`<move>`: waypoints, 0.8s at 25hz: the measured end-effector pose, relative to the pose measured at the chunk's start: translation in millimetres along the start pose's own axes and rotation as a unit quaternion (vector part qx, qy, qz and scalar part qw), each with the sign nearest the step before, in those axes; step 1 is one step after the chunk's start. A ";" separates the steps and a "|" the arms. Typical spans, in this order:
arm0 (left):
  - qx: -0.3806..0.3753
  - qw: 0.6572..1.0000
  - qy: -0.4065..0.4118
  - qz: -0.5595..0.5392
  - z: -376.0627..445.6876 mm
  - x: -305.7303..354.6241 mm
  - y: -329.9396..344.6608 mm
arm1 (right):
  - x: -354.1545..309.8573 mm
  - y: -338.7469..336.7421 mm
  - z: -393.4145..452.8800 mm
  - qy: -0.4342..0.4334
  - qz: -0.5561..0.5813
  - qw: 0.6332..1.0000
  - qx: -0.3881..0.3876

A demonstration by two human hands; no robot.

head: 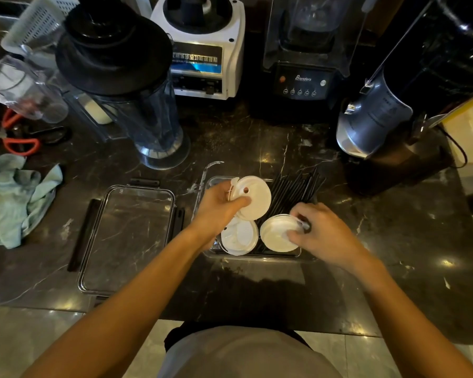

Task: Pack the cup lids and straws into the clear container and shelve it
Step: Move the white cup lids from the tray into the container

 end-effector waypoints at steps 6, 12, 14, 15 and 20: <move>-0.016 0.999 -0.012 0.029 2.0 2.0 6.9 | -10.6 -20.1 -0.8 -0.031 0.311 0.950 -0.010; -0.131 0.987 -0.077 -0.044 -6.2 -10.7 32.4 | -20.5 -25.1 7.1 0.000 0.404 0.914 0.032; -0.143 0.980 -0.109 -0.081 -7.1 -18.3 35.4 | -23.5 -27.8 9.0 -0.001 0.377 0.924 0.063; -0.148 0.979 -0.114 -0.086 -7.9 -20.1 36.6 | -25.4 -28.5 9.9 -0.005 0.360 0.930 0.073; -0.198 0.976 -0.082 -0.044 -18.0 -22.2 45.0 | -35.4 -26.6 10.1 -0.035 0.288 0.953 0.091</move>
Point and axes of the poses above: each hand's wrist, its own z-axis towards the middle knuckle, its own y-axis out of the palm, x = y × z, the point moved 8 cm from there along z, towards the middle knuckle, and after that the axes turned 8 degrees about -z, right-handed, at the moved point
